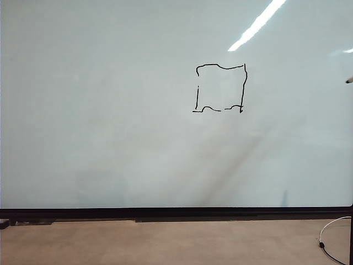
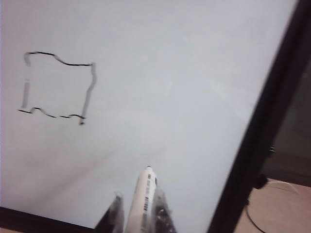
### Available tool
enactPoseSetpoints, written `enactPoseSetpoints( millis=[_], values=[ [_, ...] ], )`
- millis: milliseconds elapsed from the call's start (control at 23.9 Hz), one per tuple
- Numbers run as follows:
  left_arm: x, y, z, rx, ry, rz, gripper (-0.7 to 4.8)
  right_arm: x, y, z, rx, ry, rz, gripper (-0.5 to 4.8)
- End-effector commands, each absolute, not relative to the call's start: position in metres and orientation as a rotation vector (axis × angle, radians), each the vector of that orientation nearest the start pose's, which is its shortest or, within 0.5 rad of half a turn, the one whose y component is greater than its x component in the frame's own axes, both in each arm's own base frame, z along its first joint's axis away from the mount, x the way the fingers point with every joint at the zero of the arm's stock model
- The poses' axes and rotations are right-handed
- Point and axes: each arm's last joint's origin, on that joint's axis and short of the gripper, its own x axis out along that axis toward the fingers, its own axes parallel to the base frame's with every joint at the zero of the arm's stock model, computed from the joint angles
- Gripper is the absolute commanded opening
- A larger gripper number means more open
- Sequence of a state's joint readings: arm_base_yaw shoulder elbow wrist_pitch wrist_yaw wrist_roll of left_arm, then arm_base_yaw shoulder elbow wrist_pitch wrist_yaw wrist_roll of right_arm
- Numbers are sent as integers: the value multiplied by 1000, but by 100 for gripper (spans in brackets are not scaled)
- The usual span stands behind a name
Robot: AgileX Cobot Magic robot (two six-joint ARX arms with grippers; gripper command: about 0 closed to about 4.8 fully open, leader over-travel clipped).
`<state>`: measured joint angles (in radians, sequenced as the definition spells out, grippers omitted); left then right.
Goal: Pick up the pen on the shelf to the right of the whiteboard and draw a rectangle.
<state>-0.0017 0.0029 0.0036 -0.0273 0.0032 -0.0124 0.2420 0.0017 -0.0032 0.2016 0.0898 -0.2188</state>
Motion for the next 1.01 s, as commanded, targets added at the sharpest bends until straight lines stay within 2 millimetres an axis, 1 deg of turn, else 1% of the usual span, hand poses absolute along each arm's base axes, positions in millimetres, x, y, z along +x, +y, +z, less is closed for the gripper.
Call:
enactPoseSetpoints(
  millis=[42, 377, 587, 1006],
  values=[
    [97, 0, 163, -8, 18, -5, -4, 94, 15, 184, -191, -229, 116, -5],
    [97, 0, 163, -8, 18, -5, -4, 95, 0, 187, -195, -248, 20, -5],
    [97, 0, 163, -8, 18, -5, -4, 94, -3, 189, -199, -266, -15, -5],
    [97, 0, 163, -8, 18, -5, -4, 95, -2, 188, -199, -258, 5, -5]
  ],
)
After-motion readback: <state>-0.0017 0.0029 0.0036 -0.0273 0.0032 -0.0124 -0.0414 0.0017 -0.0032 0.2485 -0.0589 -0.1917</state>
